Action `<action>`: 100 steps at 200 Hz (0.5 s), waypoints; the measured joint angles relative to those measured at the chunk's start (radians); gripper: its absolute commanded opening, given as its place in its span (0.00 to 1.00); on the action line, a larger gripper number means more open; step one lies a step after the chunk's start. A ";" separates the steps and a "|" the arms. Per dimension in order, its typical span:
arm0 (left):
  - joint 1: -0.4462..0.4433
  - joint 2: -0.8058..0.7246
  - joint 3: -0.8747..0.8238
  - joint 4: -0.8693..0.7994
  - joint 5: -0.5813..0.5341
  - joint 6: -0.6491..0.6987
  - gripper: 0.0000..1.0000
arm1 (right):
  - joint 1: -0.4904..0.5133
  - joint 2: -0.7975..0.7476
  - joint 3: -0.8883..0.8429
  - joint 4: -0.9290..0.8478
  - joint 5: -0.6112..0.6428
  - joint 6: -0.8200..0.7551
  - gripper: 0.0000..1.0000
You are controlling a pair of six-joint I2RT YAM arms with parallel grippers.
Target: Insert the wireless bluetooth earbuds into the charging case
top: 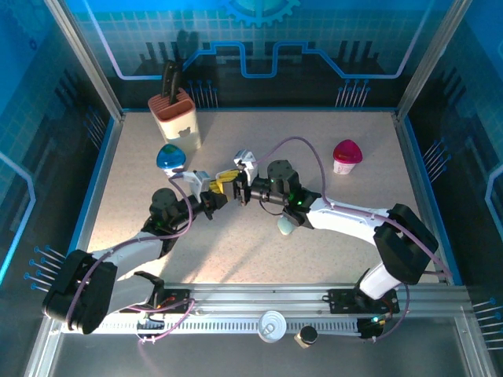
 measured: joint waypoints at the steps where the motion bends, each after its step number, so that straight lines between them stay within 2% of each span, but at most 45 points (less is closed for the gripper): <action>1: 0.000 0.000 0.000 0.000 0.000 0.000 0.10 | 0.000 0.000 0.000 0.000 0.000 0.000 0.26; 50: 0.000 -0.025 0.000 -0.026 -0.005 0.024 0.10 | 0.019 -0.047 0.000 -0.062 0.009 -0.037 0.46; 100: 0.000 -0.050 0.000 -0.028 0.010 0.057 0.10 | -0.001 -0.122 0.000 -0.154 0.028 -0.066 0.52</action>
